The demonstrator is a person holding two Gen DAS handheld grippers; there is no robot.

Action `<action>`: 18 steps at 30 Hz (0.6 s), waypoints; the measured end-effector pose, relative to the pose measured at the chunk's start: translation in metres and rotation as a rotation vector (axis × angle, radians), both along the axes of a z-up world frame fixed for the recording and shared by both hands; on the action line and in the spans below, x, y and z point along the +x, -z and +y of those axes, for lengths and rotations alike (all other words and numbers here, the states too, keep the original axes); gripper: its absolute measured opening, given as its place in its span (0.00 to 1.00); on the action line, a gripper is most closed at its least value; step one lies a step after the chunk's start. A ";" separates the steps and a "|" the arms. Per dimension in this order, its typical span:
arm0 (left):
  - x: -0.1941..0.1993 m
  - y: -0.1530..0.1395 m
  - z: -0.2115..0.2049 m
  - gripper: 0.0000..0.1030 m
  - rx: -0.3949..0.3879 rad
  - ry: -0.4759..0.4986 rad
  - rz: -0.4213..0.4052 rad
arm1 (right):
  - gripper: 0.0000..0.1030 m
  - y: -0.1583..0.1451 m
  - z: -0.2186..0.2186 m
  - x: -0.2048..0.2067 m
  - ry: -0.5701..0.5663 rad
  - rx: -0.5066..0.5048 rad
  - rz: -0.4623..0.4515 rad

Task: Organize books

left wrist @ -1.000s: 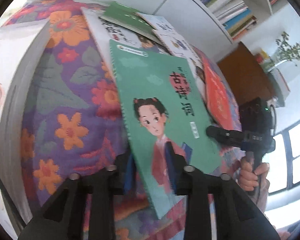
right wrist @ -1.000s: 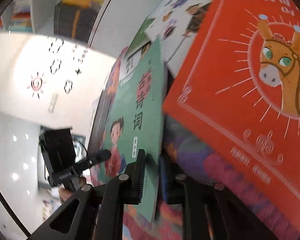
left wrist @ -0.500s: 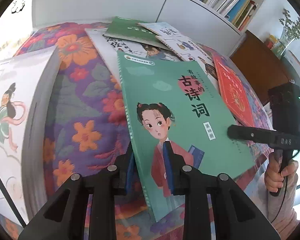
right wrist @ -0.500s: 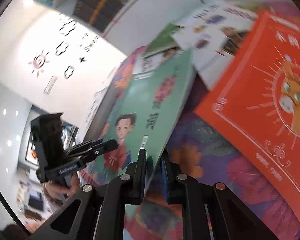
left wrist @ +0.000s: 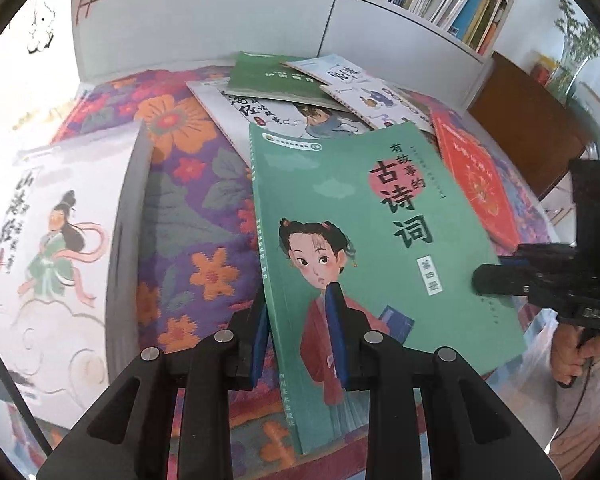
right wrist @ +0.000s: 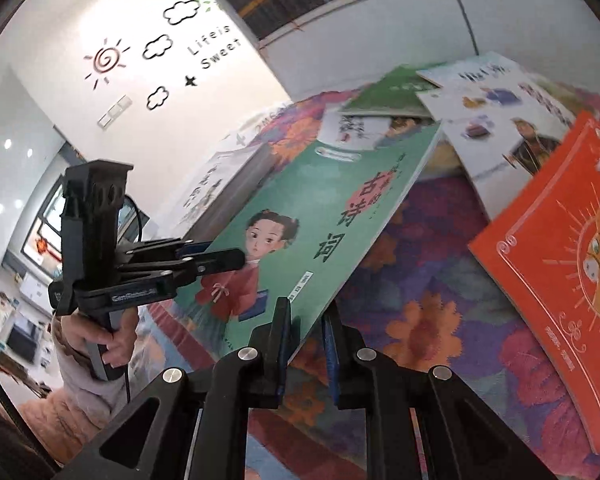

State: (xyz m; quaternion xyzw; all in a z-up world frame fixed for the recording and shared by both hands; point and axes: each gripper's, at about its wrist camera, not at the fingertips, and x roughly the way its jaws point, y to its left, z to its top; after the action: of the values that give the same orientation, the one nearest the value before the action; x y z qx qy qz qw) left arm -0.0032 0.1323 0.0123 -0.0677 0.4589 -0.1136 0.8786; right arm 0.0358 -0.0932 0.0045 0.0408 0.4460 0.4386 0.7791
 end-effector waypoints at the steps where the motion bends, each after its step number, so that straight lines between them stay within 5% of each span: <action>1: -0.001 -0.001 0.000 0.23 0.004 0.004 0.002 | 0.14 -0.003 0.004 -0.003 -0.006 -0.015 -0.019; 18: -0.035 -0.044 0.022 0.23 0.004 -0.008 -0.087 | 0.14 -0.041 0.023 -0.026 -0.011 -0.021 -0.097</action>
State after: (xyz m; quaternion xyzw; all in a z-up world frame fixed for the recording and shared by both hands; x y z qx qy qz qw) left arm -0.0379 0.1541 0.0567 -0.0630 0.4201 -0.1119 0.8983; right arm 0.0094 -0.0699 0.0451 0.0090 0.4124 0.4399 0.7977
